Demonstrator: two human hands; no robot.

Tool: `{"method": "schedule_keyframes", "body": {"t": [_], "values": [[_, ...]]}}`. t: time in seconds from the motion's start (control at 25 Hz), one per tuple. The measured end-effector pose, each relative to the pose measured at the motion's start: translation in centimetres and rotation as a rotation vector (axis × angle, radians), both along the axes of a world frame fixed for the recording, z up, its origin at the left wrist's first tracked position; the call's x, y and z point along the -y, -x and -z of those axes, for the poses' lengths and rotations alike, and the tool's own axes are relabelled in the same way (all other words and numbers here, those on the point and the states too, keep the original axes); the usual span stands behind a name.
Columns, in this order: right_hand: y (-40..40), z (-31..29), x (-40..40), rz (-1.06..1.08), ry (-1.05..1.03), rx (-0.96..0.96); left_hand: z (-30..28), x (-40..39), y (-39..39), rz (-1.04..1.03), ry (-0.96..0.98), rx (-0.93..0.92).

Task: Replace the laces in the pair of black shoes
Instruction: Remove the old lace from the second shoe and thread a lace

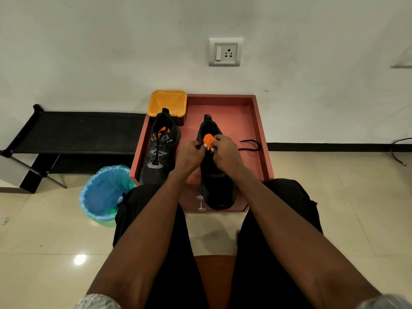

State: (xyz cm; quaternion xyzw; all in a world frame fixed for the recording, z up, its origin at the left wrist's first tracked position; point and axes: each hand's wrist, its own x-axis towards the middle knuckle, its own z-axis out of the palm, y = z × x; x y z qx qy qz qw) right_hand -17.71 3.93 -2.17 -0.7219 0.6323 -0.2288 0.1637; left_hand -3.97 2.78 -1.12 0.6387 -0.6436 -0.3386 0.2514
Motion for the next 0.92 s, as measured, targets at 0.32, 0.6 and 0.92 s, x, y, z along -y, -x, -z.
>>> {"method": "schedule_keyframes", "body": {"t": [0.32,0.6,0.92], "values": [[2.5,-1.9,1.1,0.752,-0.069,0.594,0.3,0.2,-0.1,-0.009,0.007,0.010],[0.2,-0.1,0.4,0.035,-0.016,-0.084,0.2,0.3,0.0,-0.022,0.006,0.029],[1.1,-2.1,1.2,0.646,-0.136,0.801,0.4,0.3,-0.2,-0.024,0.003,0.000]]}}
